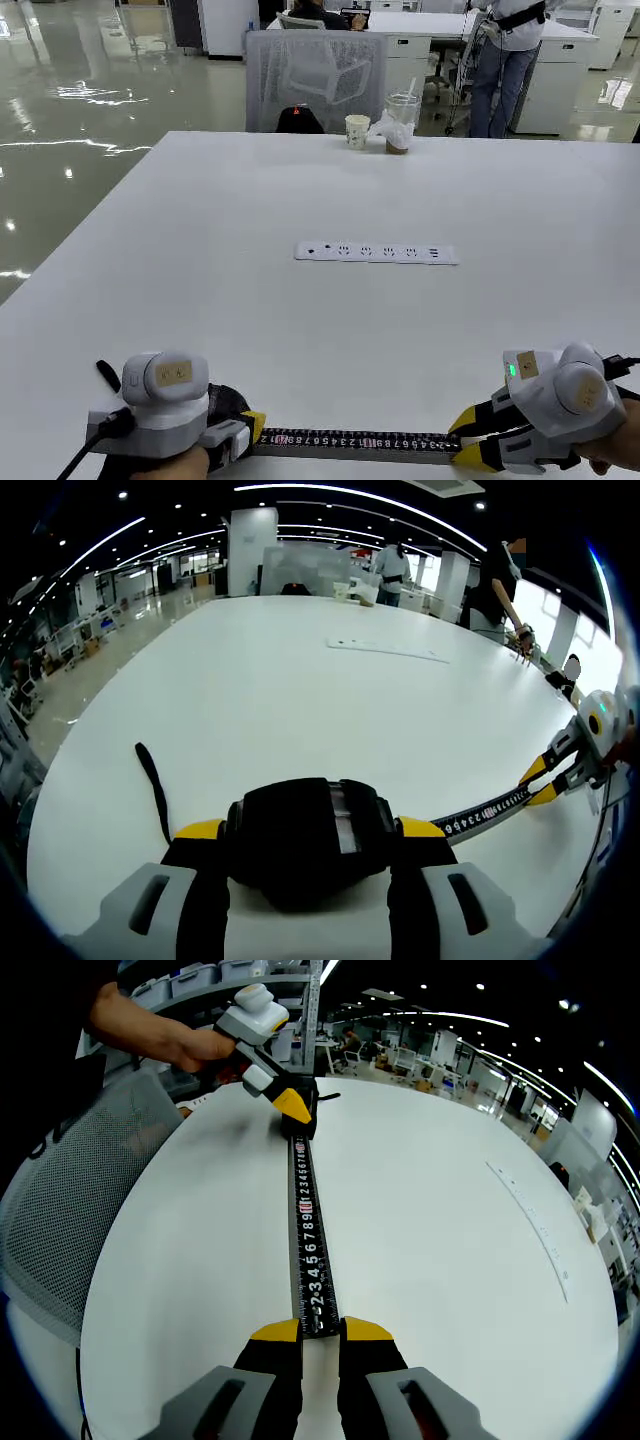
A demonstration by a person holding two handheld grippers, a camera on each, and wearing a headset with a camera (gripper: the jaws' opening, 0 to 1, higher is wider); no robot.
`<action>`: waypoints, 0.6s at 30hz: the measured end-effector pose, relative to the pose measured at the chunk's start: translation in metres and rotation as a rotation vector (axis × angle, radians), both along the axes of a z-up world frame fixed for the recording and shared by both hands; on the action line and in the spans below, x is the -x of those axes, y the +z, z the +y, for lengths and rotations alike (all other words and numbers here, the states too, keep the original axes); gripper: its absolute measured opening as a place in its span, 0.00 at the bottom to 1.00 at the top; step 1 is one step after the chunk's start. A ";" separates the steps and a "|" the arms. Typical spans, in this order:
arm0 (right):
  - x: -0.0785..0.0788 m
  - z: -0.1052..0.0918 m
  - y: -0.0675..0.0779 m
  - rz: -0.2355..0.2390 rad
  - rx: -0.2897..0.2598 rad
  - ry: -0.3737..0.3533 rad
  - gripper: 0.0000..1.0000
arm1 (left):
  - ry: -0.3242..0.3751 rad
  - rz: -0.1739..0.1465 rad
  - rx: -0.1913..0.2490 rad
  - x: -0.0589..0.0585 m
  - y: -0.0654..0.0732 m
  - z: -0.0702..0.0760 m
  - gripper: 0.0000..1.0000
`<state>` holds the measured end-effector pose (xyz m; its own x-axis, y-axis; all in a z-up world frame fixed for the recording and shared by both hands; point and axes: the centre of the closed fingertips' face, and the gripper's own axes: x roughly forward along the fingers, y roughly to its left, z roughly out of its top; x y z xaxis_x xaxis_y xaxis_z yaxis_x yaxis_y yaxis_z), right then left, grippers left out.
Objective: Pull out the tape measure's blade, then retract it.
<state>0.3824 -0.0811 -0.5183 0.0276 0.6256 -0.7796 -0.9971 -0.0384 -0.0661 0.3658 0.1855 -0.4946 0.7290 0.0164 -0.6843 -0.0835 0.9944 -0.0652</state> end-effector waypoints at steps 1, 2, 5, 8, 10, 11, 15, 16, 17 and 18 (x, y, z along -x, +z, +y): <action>0.000 0.000 0.000 0.000 0.000 0.000 0.09 | -0.001 0.002 0.001 0.000 0.000 0.000 0.59; 0.000 0.000 0.000 0.002 0.000 -0.001 0.09 | 0.000 0.004 0.001 0.000 0.000 0.001 0.59; 0.000 0.000 0.000 0.001 -0.001 -0.001 0.09 | -0.003 0.003 0.002 0.000 0.000 0.001 0.59; 0.000 0.000 0.000 0.001 0.000 -0.002 0.09 | -0.005 0.003 0.004 0.000 -0.001 0.001 0.59; 0.000 0.000 0.000 0.002 0.000 -0.002 0.09 | -0.006 0.002 0.005 0.000 -0.001 0.001 0.59; 0.000 0.001 0.000 0.002 0.001 -0.002 0.09 | -0.007 0.002 0.006 0.001 -0.001 0.001 0.59; 0.000 0.001 0.000 0.002 0.002 -0.002 0.09 | -0.009 -0.004 0.008 0.000 -0.001 0.001 0.59; 0.000 0.001 0.000 0.003 0.002 -0.002 0.09 | -0.010 -0.005 0.008 0.000 -0.001 0.001 0.59; 0.000 0.001 0.000 0.002 0.003 -0.001 0.09 | -0.010 -0.005 0.009 0.000 -0.001 0.001 0.59; 0.000 0.001 0.000 0.002 0.003 -0.001 0.09 | -0.011 -0.005 0.010 0.000 -0.001 0.001 0.59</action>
<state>0.3824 -0.0800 -0.5185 0.0271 0.6231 -0.7816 -0.9972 -0.0373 -0.0643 0.3654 0.1868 -0.4955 0.7324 0.0017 -0.6809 -0.0726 0.9945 -0.0756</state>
